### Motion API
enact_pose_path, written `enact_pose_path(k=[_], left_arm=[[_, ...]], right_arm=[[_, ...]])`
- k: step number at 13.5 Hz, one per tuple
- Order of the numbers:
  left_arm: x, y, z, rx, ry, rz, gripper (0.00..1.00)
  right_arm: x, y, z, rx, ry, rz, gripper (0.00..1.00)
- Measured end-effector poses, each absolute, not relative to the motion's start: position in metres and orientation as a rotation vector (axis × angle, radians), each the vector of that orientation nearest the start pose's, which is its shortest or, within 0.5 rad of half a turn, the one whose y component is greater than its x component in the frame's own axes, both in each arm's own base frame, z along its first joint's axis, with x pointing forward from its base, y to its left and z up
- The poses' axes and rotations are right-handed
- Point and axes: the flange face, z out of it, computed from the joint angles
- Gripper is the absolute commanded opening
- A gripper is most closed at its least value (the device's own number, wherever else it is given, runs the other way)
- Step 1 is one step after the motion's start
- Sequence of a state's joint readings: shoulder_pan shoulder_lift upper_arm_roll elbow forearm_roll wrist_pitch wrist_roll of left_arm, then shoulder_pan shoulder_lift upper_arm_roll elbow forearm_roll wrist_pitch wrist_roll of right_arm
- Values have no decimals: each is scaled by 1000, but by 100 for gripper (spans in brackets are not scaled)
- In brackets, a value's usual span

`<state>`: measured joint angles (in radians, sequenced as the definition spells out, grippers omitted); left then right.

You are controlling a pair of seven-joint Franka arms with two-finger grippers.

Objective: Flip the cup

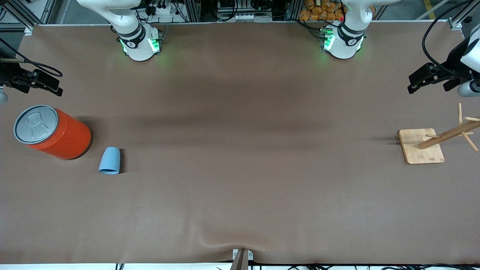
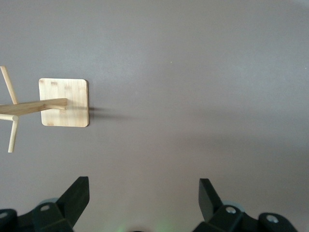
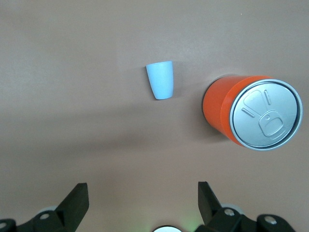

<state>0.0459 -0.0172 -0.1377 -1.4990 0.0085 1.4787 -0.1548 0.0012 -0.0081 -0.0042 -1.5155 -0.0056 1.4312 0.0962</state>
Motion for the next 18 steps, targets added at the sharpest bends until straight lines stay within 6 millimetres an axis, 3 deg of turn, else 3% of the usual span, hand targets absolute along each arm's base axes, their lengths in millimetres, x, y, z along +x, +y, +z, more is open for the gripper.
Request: enact_pose_path(k=[6,9,14,18], left_arm=[[538,-49,659,-3129,-101,3,100],[538,-49,659,-3129,-101,6,100],[537,-49,657,-3127,-100,25,100],[537,-49,657,-3127,-100,25,100]], right_arm=[[535,-6,642,-3151,147,149,100],[536,-19,638,-3148,182,164,100],[547,-49,599,-3131,235,298,100],[548,-51,594,-3127,196,326,100]])
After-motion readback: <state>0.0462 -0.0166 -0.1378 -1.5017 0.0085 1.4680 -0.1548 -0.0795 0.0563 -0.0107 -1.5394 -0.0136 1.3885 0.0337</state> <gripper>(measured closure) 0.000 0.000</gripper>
